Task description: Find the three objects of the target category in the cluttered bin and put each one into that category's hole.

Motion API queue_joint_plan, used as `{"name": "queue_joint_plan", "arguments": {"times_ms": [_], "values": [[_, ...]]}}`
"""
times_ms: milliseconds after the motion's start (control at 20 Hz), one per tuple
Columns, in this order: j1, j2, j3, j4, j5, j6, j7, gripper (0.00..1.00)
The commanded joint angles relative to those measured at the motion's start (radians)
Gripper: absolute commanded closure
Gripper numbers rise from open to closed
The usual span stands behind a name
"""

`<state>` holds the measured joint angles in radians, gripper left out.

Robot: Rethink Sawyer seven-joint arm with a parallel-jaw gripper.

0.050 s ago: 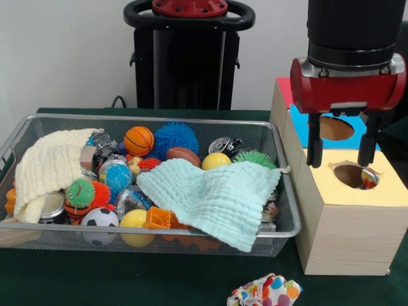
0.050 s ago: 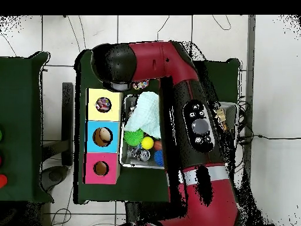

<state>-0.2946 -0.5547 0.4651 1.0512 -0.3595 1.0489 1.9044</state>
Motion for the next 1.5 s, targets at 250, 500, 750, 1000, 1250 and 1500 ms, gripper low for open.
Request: {"name": "queue_joint_plan", "arguments": {"times_ms": [250,500,750,1000,1250,1500], "values": [[0.011,-0.093,-0.042,0.098,-0.049,0.118,-0.129,0.00],[-0.012,-0.155,-0.058,0.159,-0.068,0.100,-0.164,0.00],[-0.030,-0.107,-0.051,0.120,-0.102,0.071,-0.188,0.00],[-0.032,-0.091,-0.043,0.134,-0.105,0.038,-0.156,0.00],[-0.062,-0.005,-0.009,0.132,-0.095,-0.001,-0.191,0.00],[-0.079,0.032,0.004,0.159,-0.090,-0.065,-0.169,0.00]]}}
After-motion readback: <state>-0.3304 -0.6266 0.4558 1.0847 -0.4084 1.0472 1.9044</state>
